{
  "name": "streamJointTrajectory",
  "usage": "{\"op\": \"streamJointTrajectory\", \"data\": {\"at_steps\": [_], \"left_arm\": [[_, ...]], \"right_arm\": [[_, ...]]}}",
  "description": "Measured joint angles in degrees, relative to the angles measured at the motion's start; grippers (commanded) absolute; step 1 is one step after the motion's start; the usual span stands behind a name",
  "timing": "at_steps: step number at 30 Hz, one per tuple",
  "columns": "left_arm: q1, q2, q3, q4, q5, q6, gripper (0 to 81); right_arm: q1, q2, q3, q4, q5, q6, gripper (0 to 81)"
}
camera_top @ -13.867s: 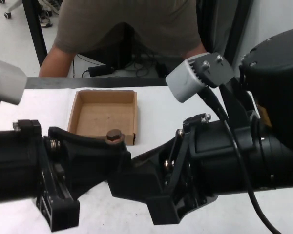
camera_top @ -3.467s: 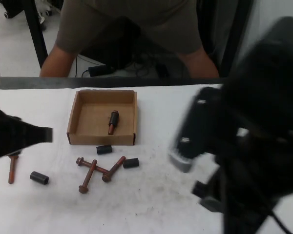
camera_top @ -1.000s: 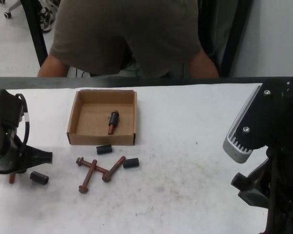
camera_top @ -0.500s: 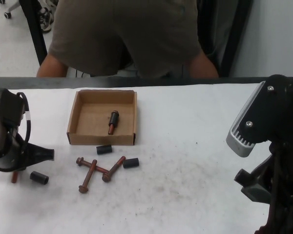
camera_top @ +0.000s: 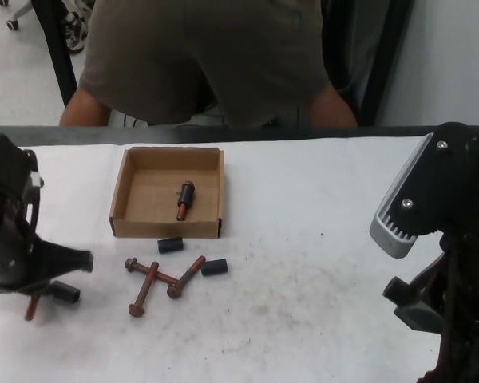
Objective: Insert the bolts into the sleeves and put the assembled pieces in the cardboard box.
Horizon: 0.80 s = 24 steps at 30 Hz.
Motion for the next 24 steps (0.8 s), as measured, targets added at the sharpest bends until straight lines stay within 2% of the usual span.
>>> {"op": "streamJointTrajectory", "data": {"at_steps": [4,7,13,19,24], "left_arm": [[0.00,-5.53,-0.03,-0.17,5.54,-0.91,0.8],[0.00,-12.03,-0.03,-0.17,10.80,-4.33,0.8],[0.00,-24.39,-0.03,-2.54,20.55,-7.47,0.8],[0.00,-33.15,-0.03,-12.70,30.52,-10.19,0.8],[0.00,-35.52,-0.03,-22.14,40.62,-15.13,0.8]], "right_arm": [[0.00,0.00,0.00,0.00,0.00,-0.20,0.0],[0.00,0.00,0.00,0.00,-0.68,-3.51,0.0],[0.00,0.00,0.00,-1.54,-5.69,-5.29,0.0],[0.00,2.45,0.00,-12.30,-13.86,-3.64,0.0],[0.00,7.01,0.00,-22.35,-19.46,-1.33,0.0]]}}
